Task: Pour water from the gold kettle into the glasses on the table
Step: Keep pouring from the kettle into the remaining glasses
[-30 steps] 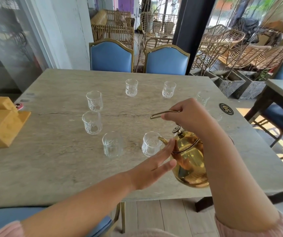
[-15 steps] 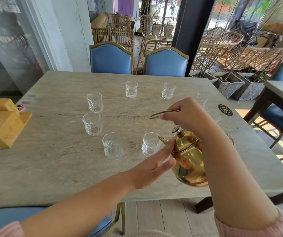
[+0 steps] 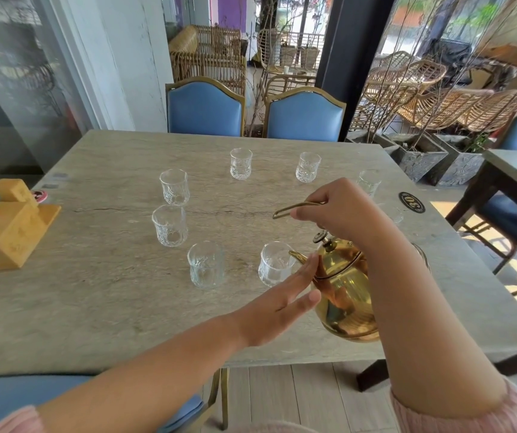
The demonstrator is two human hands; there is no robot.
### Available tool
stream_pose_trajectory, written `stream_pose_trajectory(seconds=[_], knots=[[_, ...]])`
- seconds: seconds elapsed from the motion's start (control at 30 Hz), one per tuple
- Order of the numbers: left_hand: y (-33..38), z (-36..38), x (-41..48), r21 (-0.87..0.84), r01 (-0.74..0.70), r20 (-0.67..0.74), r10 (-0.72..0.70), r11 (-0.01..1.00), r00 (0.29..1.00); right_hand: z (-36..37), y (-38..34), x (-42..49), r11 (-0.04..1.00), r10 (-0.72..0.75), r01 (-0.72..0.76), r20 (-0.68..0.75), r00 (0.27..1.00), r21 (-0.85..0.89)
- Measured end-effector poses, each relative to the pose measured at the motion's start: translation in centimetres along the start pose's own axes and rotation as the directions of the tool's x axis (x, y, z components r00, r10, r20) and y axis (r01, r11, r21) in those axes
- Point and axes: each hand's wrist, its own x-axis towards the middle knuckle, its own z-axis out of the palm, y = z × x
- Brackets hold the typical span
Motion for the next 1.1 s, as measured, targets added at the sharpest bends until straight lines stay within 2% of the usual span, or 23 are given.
stream_pose_trajectory(seconds=[1.1], knots=[[-0.19,-0.21,0.06,-0.038,-0.003,-0.005,0.003,0.999,1.0,0.04,-0.44,0.08,1.0,-0.01,0.009,-0.024,1.0,-0.018]])
